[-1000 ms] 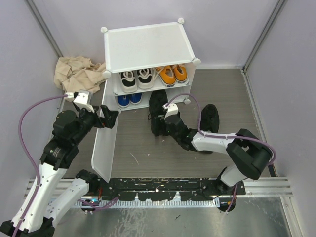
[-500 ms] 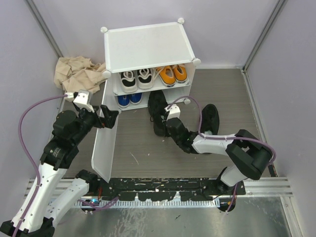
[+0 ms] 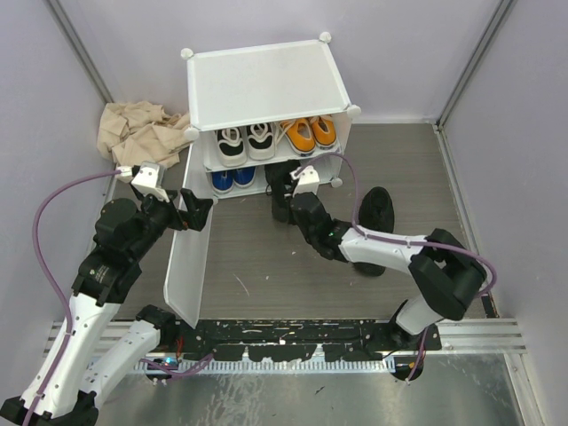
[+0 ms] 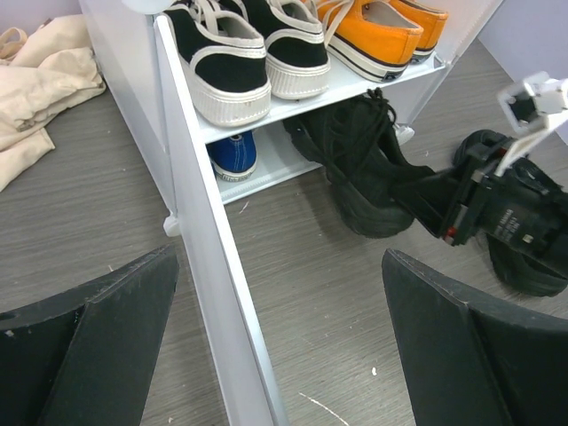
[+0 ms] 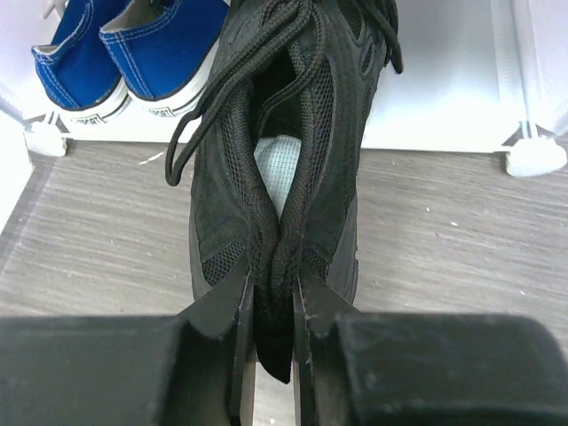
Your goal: Place and organize the shoes in the shoe cabinet
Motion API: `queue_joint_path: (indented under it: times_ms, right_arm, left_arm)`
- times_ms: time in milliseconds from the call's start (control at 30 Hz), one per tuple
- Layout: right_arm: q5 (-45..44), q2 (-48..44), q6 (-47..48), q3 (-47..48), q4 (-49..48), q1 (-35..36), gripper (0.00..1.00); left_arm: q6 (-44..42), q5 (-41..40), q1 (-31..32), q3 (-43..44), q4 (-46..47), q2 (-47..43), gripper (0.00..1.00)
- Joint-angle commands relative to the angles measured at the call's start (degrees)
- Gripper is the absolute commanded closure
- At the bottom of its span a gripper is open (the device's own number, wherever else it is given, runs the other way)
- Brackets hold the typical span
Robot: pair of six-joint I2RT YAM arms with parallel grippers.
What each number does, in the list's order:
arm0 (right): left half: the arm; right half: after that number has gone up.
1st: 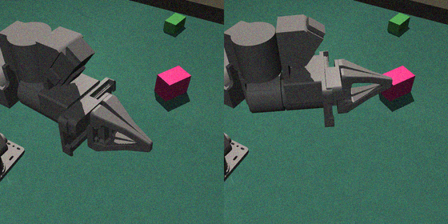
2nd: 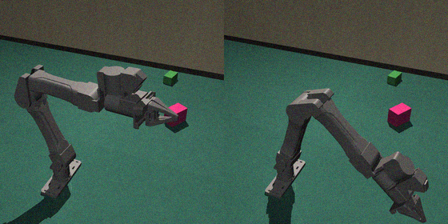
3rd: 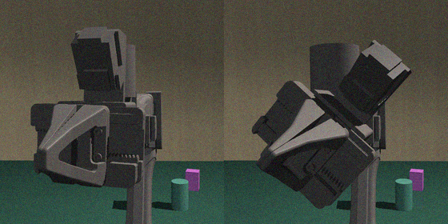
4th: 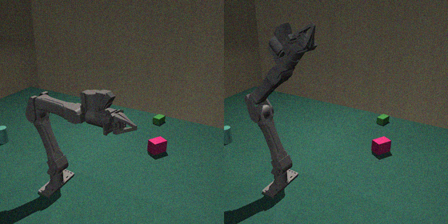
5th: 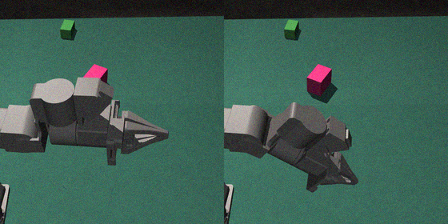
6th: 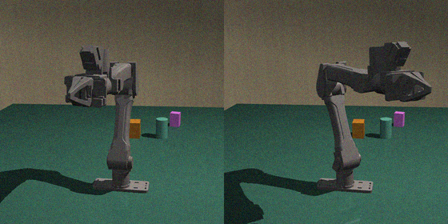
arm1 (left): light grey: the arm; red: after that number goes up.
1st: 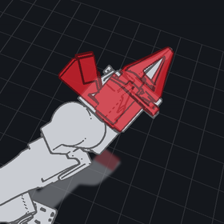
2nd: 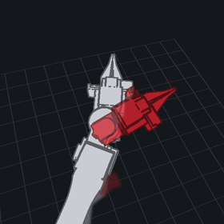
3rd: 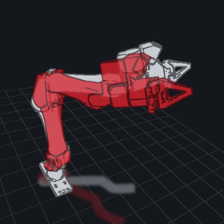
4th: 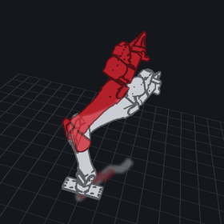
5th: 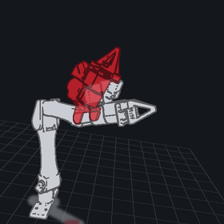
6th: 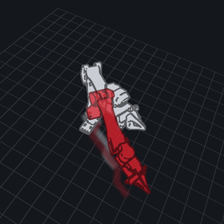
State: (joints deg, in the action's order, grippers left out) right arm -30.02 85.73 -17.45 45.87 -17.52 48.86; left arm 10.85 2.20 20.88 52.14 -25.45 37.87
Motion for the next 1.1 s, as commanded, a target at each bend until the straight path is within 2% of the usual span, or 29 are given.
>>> queue_joint_path:
  times_ms: [0, 333, 733, 1067]
  right_arm:
    - [-3.47, 4.11, 1.55, 8.92, -9.19, -1.31, 0.99]
    - [-1.77, 14.53, -0.13, 17.56, -16.04, -6.81, 0.99]
    - [-3.88, 25.87, 0.15, 20.85, -30.72, -8.05, 0.99]
    - [-2.52, 31.52, 0.82, 25.57, -33.93, -9.38, 0.99]
  left_arm:
    - [-2.51, -0.05, -0.31, -3.38, -11.46, 0.55, 0.02]
    - [-2.3, 0.83, -0.32, -3.6, -11.37, 0.06, 0.02]
    - [-1.89, 1.66, -0.24, -3.78, -11.13, 0.52, 0.02]
    - [-1.8, 1.76, -0.31, -3.81, -11.03, 0.91, 0.02]
